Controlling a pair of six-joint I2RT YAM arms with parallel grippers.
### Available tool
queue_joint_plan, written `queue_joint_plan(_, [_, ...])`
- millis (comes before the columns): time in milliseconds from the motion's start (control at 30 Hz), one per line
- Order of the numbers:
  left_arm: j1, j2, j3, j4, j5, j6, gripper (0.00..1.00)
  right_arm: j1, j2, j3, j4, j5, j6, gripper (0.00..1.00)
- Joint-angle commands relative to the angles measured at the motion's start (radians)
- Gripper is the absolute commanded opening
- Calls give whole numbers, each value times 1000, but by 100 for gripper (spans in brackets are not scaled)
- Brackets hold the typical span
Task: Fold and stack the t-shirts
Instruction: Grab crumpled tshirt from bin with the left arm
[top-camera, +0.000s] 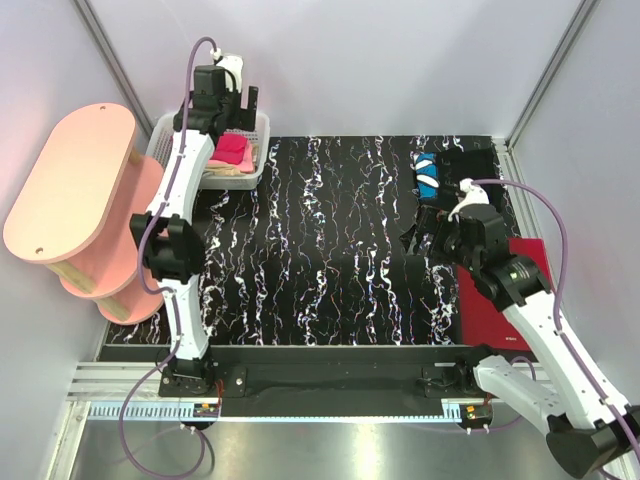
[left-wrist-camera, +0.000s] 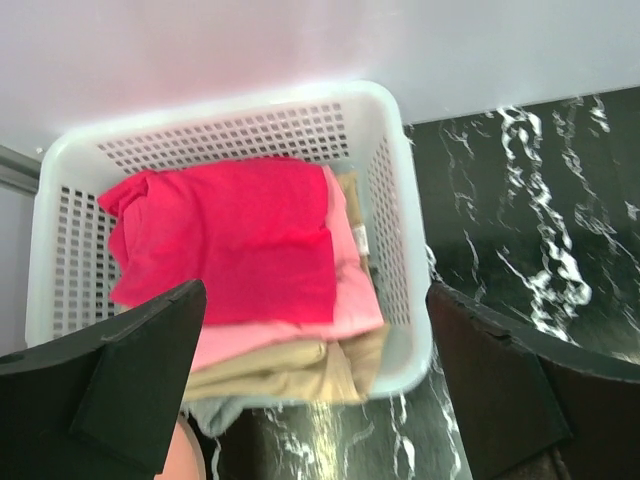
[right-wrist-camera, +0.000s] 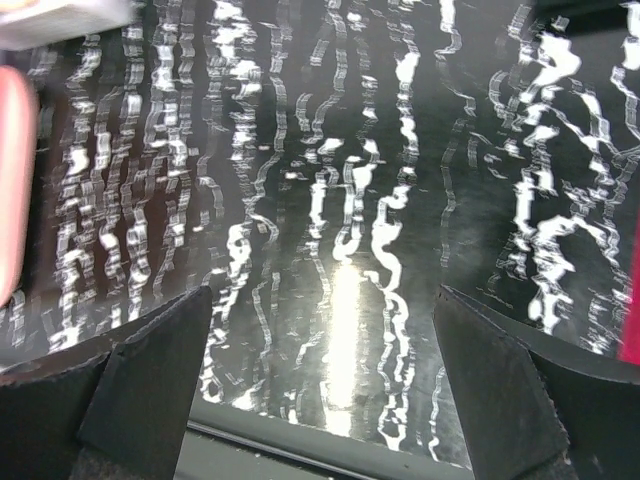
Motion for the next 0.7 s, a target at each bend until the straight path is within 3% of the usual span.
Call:
queue_joint_plan(0, [6, 135, 133, 76, -77, 35, 99, 3, -88, -40, 108, -107, -9, 100])
queue_joint_plan(333, [33, 355, 243, 90, -132, 31, 99, 2, -251, -115, 119, -155, -10, 100])
queue_joint_plan(667, [75, 440, 209, 165, -164, 64, 96, 3, -254, -112, 128, -218, -3, 100])
